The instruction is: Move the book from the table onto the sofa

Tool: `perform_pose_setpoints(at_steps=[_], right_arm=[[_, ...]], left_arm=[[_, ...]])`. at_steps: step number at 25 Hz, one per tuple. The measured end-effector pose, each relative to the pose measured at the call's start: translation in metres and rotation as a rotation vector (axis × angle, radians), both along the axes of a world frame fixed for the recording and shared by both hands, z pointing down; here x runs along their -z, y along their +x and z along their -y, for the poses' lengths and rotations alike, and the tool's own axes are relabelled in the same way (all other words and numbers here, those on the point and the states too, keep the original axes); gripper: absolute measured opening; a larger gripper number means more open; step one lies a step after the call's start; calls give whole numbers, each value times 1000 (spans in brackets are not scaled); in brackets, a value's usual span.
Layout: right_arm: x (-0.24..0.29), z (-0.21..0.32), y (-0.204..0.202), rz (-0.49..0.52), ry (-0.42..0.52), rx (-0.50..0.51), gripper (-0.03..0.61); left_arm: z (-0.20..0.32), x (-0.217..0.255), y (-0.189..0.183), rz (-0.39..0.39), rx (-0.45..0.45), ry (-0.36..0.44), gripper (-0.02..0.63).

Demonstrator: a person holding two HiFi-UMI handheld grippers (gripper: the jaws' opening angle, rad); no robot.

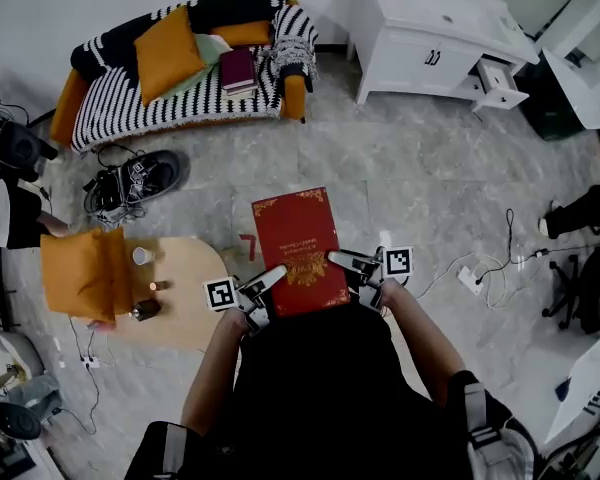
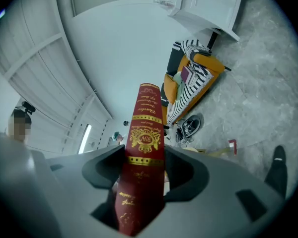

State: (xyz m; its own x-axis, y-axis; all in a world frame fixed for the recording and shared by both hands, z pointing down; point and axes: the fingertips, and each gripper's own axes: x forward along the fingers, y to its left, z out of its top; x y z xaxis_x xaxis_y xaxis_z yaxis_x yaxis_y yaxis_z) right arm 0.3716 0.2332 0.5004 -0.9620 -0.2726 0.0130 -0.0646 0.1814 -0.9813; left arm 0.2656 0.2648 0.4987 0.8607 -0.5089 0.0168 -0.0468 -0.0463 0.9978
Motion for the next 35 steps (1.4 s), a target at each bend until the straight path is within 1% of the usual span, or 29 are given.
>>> perform_pose_setpoints(at_steps=[3,6,11,15,19,22,26,32,35], right_arm=[[-2,13,15,-2,4,22,250],[1,19,17,23,0,14,250],[-15,19,25,29,-62,4,250],[-22,34,26,-15,-83,12,250],[-25,67,17,-12,-71,-7,250],[-23,96,3,-19,-65,-23,250],[-21,139,-21,-75,-56,-8,250],[-16,193,-63,-98,-25,-11,250],[-25,204,-79,-130,-55,-23,250]], left_arm=[[11,-3,15,15,3,1,250],[21,0,18,5,6,2,250],[30,-8,26,0,34,-22,250],[45,-14,24,-19,45,-49,250],[80,-21,16,-26,28,-46,250],[111,-20,4,-43,17,-55,250],[156,-23,-20,-36,-18,-45,250],[210,-28,-59,-44,-58,-59,250],[227,-36,-74,-32,-103,-70,251]])
